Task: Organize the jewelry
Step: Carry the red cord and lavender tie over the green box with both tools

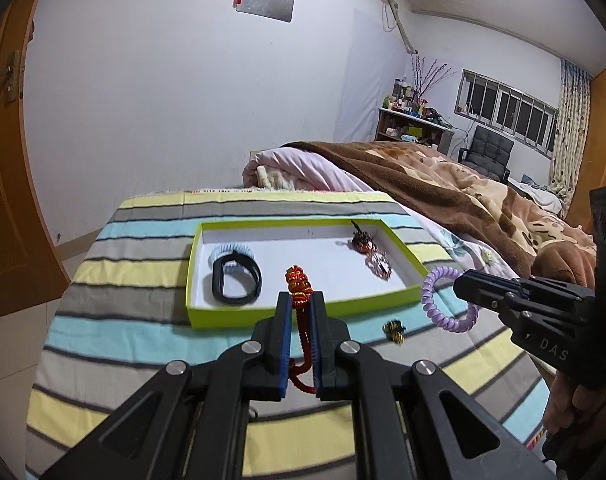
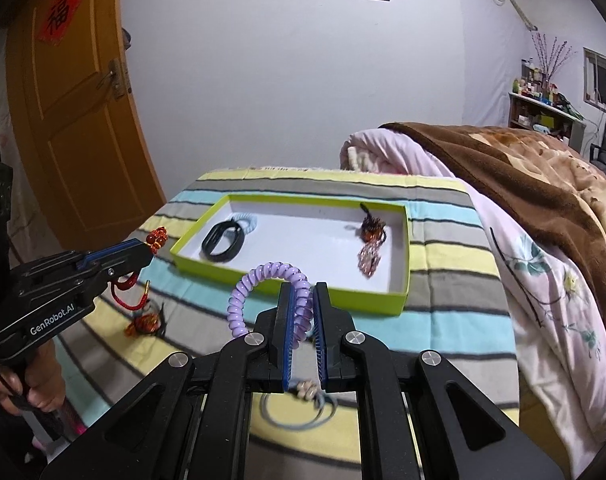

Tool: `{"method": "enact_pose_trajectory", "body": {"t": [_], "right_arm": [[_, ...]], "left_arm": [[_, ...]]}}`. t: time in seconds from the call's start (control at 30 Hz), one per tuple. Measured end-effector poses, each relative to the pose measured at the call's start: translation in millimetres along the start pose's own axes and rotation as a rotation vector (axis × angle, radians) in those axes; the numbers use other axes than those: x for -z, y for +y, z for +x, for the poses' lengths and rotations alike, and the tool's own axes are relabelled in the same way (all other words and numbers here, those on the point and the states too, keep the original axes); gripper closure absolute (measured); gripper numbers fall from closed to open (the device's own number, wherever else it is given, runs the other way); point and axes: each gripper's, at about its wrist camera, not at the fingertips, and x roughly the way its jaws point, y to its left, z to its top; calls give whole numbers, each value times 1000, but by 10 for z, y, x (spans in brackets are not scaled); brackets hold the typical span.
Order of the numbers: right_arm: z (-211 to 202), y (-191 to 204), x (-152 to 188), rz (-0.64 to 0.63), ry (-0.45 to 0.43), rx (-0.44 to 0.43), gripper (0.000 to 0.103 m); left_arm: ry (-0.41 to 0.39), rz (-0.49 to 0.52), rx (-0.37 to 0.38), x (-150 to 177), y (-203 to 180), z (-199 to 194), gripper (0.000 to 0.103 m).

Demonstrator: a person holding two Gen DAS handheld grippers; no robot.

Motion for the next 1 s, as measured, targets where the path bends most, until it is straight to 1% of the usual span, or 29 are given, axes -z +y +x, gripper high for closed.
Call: {"method": "enact_pose_trajectory", "body": {"t": [0.2,0.43,0.63,0.83,1.0], "right_arm": [[199,-119,-142,1,6,9,94],[484,-262,-307,3,16,28,94],[839,-362,-400,5,52,40,94],[1173,-465,-454,20,92,51,94],[1414,-521,-488,22,127,64,94]], "left_arm": [[-9,19,4,-164,-13,206,94],[12,26,10,-331,28,532,94],[34,35,-1,-458,81,861,94],[44,35,-6,-502,122,1105,94],[90,26,-24,-497,157,1373,94]]}}
